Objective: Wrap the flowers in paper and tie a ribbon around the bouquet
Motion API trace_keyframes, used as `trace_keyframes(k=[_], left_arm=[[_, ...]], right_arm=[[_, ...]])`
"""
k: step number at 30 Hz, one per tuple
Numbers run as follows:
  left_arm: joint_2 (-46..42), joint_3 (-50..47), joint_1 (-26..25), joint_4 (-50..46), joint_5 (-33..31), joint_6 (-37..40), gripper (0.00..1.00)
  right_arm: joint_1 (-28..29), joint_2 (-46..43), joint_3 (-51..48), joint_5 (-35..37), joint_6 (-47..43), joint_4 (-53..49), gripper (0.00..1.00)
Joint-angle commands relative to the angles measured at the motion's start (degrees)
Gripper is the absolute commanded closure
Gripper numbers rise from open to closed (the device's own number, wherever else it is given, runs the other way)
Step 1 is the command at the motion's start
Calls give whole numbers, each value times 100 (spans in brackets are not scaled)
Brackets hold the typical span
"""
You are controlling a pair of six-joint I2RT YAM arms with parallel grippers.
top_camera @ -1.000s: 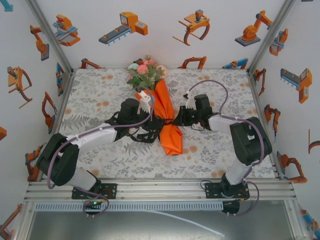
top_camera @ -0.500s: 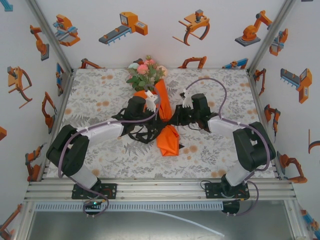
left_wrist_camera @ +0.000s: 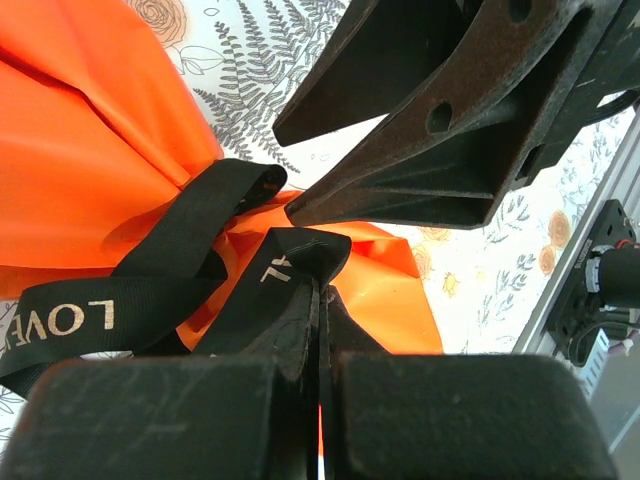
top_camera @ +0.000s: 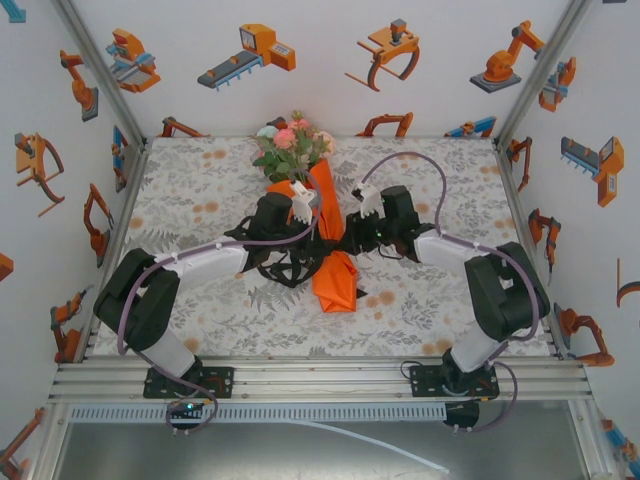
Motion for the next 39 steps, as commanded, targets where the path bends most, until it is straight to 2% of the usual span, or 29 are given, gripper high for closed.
trace_keyframes(k=[1,9,11,14,18,26,34,39], left_arm=[[-104,51,-27,-100,14,124,100],[-124,51,-30,-123,-2,127,100],[-139,50,-24,-144,-14,134,100],[-110,60,-24,-179,-44,134,100],[-45,129,-23,-357,-241,129,100],[80,254,-31,-459,-325,104,100],[281,583,3,-731,-669,133,100],[545,741,22,-617,-512,54,100]], right_arm=[[23,92,133,-138,-201,235,55],[86,419,408,-53,-343,492,60],[91,511,483,-106,-344,486,65],[85,568,520,-102,-319,498,77],[85,440,424,-184,-248,637,99],[95,130,207,-214,-196,772,100],[118,-157,-98,-779,249,1374,100],[170,-256,-310,-802,261,1367,100]])
